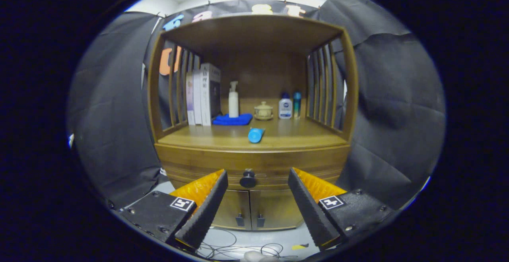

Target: Pull open the drawer, take out the items inside it, and place them on the countertop above the cabinet.

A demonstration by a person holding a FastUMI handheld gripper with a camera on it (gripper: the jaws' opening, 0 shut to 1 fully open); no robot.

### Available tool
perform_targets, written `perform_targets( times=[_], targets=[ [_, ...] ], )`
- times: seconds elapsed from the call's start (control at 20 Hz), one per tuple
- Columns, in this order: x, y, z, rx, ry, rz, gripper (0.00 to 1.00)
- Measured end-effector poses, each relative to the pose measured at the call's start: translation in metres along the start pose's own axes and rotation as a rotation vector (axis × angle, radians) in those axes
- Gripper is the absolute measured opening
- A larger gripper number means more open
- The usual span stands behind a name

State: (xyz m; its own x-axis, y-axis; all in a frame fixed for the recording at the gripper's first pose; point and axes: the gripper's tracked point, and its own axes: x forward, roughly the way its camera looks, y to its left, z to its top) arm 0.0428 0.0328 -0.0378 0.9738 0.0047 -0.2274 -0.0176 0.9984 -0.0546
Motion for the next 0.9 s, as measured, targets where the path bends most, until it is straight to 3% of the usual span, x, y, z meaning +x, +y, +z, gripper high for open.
perform_targets(
  times=[0.35, 0.9],
  targets=[
    [-0.085, -0.019, 0.011, 0.005, -0.138, 0.003, 0.99],
    [-0.099, -0.023, 0.013, 0.023, -0.132, 0.012, 0.99]
  ],
)
